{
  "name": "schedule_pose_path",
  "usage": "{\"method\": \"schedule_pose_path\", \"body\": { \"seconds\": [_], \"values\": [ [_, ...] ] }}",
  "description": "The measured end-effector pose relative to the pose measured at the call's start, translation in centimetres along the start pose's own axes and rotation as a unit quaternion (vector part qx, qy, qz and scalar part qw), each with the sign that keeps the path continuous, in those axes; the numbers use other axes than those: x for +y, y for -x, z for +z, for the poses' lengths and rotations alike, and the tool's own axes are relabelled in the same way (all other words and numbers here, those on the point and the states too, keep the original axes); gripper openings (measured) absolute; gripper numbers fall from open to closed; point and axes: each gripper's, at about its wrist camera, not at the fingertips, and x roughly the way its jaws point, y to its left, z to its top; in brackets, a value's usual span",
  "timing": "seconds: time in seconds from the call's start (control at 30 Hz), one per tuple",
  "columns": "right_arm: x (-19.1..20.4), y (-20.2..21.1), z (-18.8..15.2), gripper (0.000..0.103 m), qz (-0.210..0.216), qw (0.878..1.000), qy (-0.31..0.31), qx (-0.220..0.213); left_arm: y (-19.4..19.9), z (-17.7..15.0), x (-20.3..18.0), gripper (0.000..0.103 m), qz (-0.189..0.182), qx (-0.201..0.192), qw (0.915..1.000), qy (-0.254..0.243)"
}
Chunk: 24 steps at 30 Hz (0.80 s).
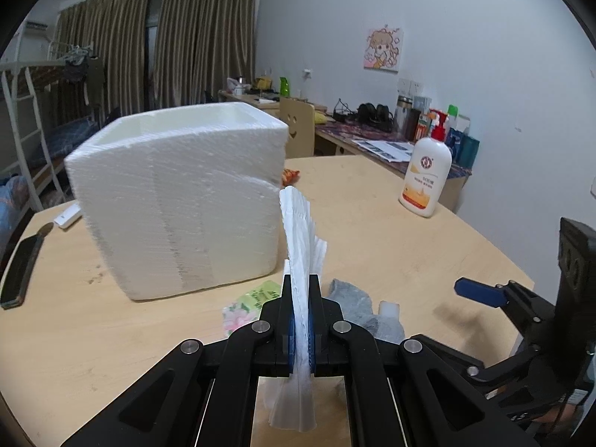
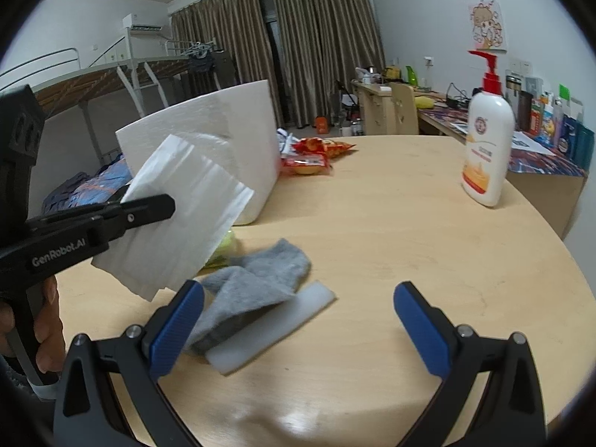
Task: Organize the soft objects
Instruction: 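Lift the white tissue with the left gripper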
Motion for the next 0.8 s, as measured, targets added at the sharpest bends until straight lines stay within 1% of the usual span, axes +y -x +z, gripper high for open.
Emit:
{"method": "schedule_pose_path", "body": {
  "seconds": [0.17, 0.33, 0.63, 0.77, 0.8],
  "values": [
    [1.5, -0.7, 0.3, 0.103, 0.015, 1.0, 0.013, 0.004, 1.7, -0.1, 1.2, 0.005, 0.009, -0.012, 0.9999, 0.008],
    [2.7, -1.5, 0.6, 0.103, 0.036, 0.999, 0.022, 0.009, 2.4, -0.5, 2.5, 0.005, 0.014, -0.011, 0.9996, 0.022],
    [3.8, -3.7, 0.8, 0.103, 0.033, 0.998, 0.031, 0.038, 1.3, -1.7, 3.5, 0.005, 0.013, 0.007, 0.9993, 0.034],
    [4.1, -4.1, 0.6, 0.102, 0.025, 0.998, 0.039, 0.046, 0.9, -1.9, 3.7, 0.005, 0.011, 0.011, 0.9993, 0.035],
    [4.2, -4.3, 0.5, 0.096, 0.022, 0.998, 0.043, 0.049, 0.8, -1.9, 3.8, 0.005, 0.012, 0.012, 0.9993, 0.034]
  ]
}}
